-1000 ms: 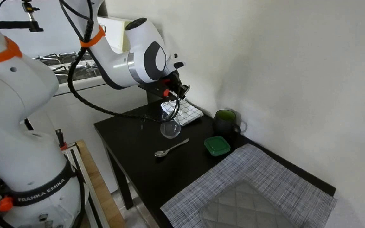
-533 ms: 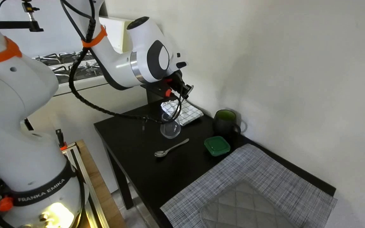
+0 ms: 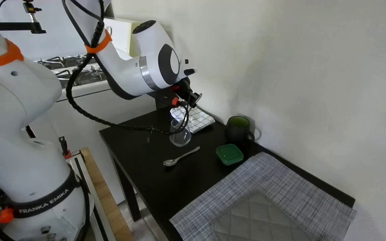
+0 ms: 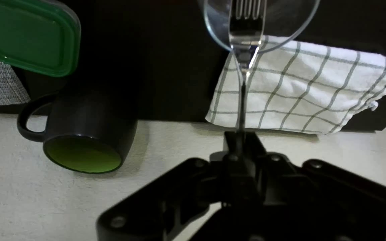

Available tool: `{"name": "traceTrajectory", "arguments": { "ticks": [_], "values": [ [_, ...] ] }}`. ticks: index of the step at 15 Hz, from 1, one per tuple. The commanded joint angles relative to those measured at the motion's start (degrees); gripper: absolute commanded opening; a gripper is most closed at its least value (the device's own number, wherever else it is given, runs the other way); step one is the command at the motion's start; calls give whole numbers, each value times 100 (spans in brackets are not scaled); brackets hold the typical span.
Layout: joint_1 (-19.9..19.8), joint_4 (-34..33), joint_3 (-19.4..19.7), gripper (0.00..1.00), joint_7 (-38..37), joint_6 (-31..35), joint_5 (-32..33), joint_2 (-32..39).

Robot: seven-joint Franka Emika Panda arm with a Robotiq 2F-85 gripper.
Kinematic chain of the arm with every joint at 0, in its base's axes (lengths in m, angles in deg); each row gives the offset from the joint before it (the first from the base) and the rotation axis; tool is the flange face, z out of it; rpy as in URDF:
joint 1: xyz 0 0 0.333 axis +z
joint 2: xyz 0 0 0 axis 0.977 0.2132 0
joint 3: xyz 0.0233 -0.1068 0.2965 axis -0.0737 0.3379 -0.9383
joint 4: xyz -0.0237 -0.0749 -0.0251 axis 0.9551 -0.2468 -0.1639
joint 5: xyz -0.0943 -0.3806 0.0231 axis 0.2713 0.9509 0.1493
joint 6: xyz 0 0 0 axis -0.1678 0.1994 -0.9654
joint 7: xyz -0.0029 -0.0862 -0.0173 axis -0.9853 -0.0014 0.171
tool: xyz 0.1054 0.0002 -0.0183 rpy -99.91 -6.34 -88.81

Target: Put the fork in the glass cup

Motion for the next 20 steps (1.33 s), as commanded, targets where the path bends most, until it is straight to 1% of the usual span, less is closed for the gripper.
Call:
{"name": "traceTrajectory", "arguments": {
  "ticks": [1,6,9,14,19,20],
  "values": [
    [76,8,74,2,-605,-168,691,59],
    [17,17,64,2,-1342,-171,1391,-67],
    [28,13,57,2,-1668,-322,1634,-35],
    [70,13,14,2,-1817,-805,1685,52],
    [112,13,8,2,-1822,-888,1635,37],
    [122,13,6,24,-1836,-885,1637,28]
  ]
}}
